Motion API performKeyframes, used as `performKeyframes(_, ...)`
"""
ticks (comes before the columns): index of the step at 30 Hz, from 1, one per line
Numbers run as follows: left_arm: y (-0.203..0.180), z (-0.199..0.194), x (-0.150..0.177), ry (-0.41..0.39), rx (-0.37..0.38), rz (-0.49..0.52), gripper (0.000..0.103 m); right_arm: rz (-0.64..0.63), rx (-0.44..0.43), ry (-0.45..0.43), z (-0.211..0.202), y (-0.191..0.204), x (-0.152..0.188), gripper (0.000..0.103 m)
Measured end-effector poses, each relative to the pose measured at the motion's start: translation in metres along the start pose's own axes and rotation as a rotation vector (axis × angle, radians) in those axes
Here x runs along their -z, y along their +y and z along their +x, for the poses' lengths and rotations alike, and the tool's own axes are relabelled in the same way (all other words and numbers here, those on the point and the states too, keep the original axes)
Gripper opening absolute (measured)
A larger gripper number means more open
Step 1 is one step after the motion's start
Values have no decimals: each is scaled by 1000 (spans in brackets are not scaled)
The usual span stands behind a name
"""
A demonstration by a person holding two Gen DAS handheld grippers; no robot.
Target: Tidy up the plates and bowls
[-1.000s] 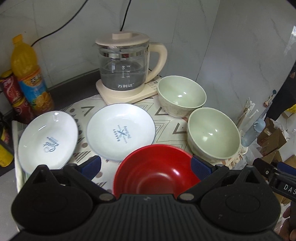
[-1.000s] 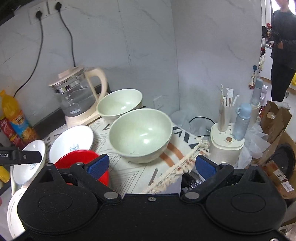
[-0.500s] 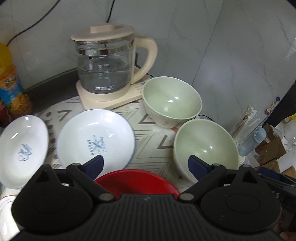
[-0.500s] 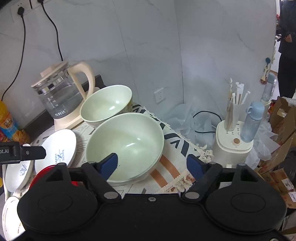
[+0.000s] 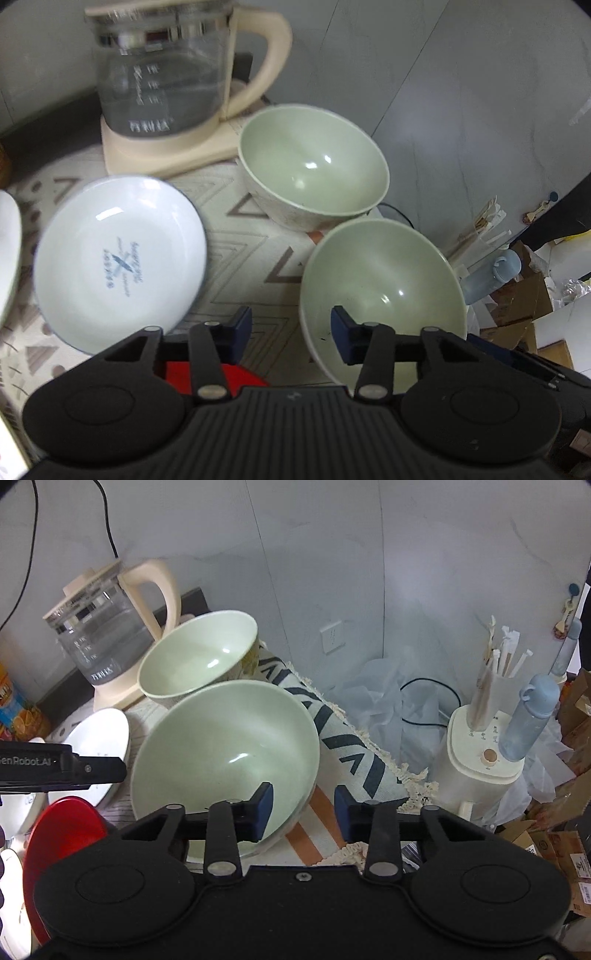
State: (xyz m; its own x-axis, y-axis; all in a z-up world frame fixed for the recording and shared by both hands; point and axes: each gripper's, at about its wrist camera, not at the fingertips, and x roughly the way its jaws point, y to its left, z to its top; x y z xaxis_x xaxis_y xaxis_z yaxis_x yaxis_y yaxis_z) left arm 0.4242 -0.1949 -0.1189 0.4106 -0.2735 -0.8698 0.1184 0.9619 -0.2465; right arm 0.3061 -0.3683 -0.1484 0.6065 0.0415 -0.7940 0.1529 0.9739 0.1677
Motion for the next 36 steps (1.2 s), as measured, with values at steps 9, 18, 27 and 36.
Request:
performKeyframes(9, -3, 27, -4, 72, -12, -53, 18, -35, -23, 67, 21, -1, -5, 24)
performKeyframes(18, -5, 26, -1, 79, 11, -67, 8, -57, -26, 80, 28, 3, -10, 18)
performKeyframes(27, -5, -7, -3, 0, 27, -40, 8, -51, -28, 3, 4, 6, -15, 18)
performKeyframes(36, 4, -40, 4, -54, 18, -34, 8, -64, -43, -77, -23, 22, -18, 18)
